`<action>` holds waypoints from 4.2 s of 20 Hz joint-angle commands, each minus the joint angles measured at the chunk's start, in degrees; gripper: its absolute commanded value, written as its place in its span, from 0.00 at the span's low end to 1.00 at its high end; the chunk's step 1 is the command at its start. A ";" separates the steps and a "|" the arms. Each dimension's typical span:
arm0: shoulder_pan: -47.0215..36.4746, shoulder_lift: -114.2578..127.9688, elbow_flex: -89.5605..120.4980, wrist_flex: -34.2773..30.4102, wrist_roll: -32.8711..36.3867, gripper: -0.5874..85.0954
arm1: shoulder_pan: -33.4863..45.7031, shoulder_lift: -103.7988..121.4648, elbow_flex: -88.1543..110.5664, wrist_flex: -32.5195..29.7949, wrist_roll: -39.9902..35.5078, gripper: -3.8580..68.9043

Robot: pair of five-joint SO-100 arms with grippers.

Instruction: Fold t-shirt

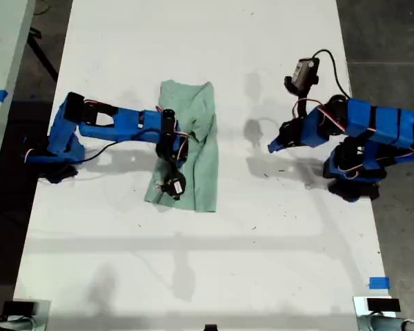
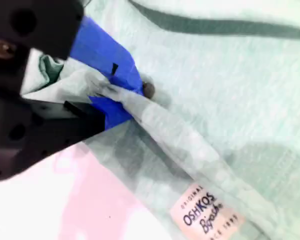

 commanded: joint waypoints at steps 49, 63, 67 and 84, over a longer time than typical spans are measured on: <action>18.19 17.58 29.27 -10.55 -8.44 0.19 | -21.97 -81.56 -64.34 -5.54 6.42 0.40; 36.04 15.47 -1.14 7.29 -16.17 0.01 | -35.77 -83.58 -86.13 3.96 15.29 0.04; 40.96 15.12 -7.65 8.53 -18.28 0.01 | -40.08 -82.79 -87.89 0.53 17.23 0.04; -1.76 24.43 -6.59 21.62 9.40 0.01 | -7.03 -73.83 -86.66 7.65 -9.76 0.04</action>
